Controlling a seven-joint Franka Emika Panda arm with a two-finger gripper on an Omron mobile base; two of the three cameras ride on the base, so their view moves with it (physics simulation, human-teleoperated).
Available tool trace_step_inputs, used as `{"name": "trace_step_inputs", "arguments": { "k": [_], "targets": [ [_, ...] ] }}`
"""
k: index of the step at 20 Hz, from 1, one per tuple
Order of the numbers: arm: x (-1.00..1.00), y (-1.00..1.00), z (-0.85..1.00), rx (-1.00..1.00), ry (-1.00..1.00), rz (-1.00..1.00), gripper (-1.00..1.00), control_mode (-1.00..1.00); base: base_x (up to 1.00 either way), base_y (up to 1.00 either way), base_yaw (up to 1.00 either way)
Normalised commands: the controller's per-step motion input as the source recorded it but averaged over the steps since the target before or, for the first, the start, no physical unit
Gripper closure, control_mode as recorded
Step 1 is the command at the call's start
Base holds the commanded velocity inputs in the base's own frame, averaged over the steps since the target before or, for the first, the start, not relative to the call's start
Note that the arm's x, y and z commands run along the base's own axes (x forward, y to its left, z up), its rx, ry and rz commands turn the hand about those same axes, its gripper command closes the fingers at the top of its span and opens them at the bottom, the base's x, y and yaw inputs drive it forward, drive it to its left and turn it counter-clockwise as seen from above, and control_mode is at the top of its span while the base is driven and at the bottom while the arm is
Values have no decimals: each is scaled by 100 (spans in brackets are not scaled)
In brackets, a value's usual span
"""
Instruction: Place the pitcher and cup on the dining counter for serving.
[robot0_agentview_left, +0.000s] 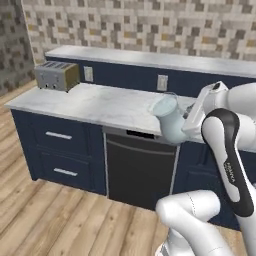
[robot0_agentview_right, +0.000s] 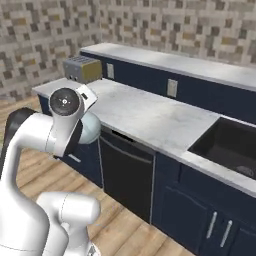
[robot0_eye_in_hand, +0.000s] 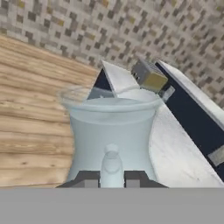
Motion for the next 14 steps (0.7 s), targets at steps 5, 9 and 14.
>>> {"name": "trace_step_inputs", "arguments": {
  "k": [5,9,14],
  "targets": [
    [0,0,0,0,0,0,100,100,33,95,59],
    [0,0,0,0,0,0,100,100,64,95,50],
    [0,0,0,0,0,0,100,100,92,93,40]
  ]
}}
